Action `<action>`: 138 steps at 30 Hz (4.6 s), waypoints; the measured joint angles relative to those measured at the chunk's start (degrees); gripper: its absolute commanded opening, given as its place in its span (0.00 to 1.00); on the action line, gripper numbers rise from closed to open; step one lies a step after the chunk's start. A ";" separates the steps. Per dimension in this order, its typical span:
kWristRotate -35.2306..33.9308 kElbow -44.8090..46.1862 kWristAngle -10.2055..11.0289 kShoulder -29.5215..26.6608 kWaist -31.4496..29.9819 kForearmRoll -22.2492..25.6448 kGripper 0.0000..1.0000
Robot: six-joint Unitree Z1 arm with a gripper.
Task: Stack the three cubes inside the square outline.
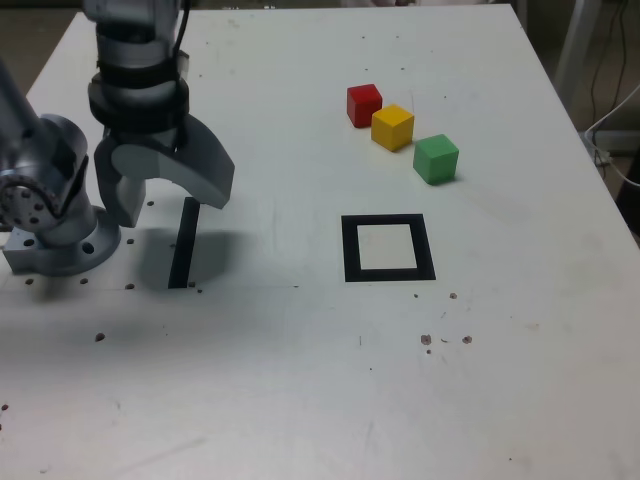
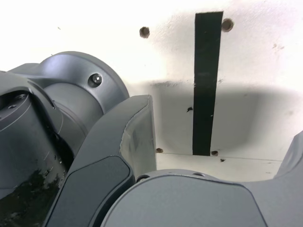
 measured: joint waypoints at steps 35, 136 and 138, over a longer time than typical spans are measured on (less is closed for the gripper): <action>2.14 -9.06 5.14 4.45 7.48 2.52 1.00; 25.52 -69.11 4.54 48.15 33.41 23.56 0.29; 25.13 -68.35 4.53 46.77 32.41 23.71 0.29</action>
